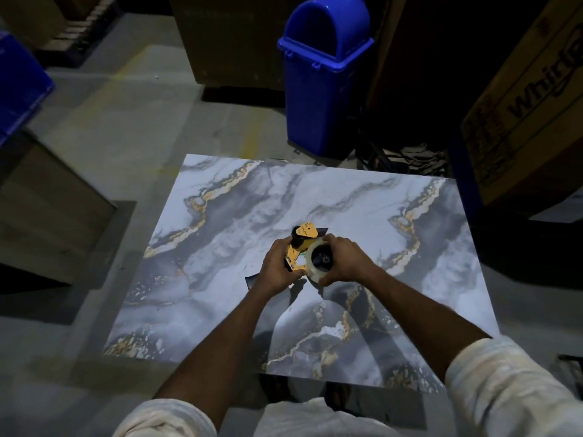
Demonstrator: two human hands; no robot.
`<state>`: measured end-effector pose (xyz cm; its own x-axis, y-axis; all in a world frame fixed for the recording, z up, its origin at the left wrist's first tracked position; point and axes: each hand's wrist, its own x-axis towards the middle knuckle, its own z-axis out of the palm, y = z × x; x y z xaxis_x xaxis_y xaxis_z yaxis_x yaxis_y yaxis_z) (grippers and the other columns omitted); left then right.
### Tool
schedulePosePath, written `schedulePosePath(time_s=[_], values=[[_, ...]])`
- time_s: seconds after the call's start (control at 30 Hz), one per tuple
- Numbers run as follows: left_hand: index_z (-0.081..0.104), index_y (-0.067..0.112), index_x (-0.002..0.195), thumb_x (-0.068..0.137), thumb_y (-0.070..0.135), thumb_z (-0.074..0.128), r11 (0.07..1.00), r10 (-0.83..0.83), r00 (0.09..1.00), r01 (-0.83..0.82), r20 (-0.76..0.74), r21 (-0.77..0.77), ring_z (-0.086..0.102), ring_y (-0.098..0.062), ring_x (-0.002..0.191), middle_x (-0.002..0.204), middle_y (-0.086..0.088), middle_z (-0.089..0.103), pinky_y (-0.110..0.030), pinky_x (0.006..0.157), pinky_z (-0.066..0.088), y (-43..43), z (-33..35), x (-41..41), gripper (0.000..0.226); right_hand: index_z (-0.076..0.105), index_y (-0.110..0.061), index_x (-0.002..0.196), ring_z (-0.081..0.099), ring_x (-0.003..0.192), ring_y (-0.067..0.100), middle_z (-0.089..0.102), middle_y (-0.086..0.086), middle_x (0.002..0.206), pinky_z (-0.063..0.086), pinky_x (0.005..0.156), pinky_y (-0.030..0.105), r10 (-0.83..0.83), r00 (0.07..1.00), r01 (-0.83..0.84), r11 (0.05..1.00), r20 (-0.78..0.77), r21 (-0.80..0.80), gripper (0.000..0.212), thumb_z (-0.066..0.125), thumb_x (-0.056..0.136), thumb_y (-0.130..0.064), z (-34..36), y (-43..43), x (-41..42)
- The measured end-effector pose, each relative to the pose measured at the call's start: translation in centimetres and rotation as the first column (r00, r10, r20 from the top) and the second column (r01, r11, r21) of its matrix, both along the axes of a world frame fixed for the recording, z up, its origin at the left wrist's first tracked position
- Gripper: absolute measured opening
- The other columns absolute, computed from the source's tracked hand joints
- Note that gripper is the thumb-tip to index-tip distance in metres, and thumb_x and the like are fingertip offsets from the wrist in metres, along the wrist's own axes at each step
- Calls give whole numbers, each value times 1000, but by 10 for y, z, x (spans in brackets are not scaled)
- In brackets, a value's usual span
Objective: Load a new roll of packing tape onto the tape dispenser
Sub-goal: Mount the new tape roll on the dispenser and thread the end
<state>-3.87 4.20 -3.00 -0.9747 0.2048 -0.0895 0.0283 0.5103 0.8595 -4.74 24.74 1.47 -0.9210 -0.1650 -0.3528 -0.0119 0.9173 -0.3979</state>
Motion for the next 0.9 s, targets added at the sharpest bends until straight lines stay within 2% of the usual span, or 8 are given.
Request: schedulePosePath(time_s=[0.1,0.33,0.4,0.53,0.67,0.7,0.8,0.9], values=[[50,26,140,65,20,93,1000,10,999,-10,36,-12,58,-19,114,126,3,53,-40,91,55,-2,-4,1,86,48,-18,126,63,104,28,64,5,117,51,84,36,-101,995,101,995,4,-2,104,94,41,-58,-10,-7,6],[52,22,141,63,17,96,1000,21,999,-20,37,-24,54,-9,113,126,6,53,-14,87,44,-3,-6,4,90,48,-23,118,65,96,25,63,1,109,54,78,35,-233,972,232,971,-24,-51,94,86,41,-61,-27,-9,18],[51,24,141,62,20,96,999,30,999,-29,41,-27,56,-10,116,130,4,55,-17,89,46,-4,-9,5,92,47,-24,120,66,96,26,62,1,110,56,80,37,-239,971,237,969,-22,-63,97,86,40,-62,-28,-9,20],[52,26,140,60,21,97,999,38,998,-38,51,-4,59,-10,115,131,5,58,-33,94,55,-4,-9,5,92,46,-23,129,64,103,29,59,5,119,56,85,38,-257,966,253,962,-34,-101,97,88,49,-58,-25,-10,27],[51,31,136,53,20,100,999,20,994,-24,111,36,66,-11,109,125,7,61,-39,85,62,-8,-4,6,97,38,-22,144,59,115,31,53,7,132,53,93,40,-246,969,239,961,-36,-136,109,91,54,-54,-26,-8,33],[51,31,134,52,18,101,998,10,990,-19,142,62,66,-10,106,123,9,61,-38,80,63,-10,-1,7,97,37,-23,146,58,116,30,52,7,134,52,94,39,-233,972,227,964,-28,-139,112,92,53,-53,-25,-6,34],[50,29,135,57,17,101,993,10,975,-36,222,117,64,8,94,113,16,59,-17,66,58,-16,7,13,94,36,-23,149,55,121,28,51,6,138,49,96,37,-170,985,167,976,-10,-139,114,92,54,-51,-23,2,32],[55,25,134,59,33,100,993,23,972,-49,233,106,63,2,99,112,17,62,-8,69,50,-19,4,19,88,36,-22,151,53,124,27,50,6,139,45,98,33,-125,992,125,985,9,-120,115,93,55,-47,-20,7,31]])
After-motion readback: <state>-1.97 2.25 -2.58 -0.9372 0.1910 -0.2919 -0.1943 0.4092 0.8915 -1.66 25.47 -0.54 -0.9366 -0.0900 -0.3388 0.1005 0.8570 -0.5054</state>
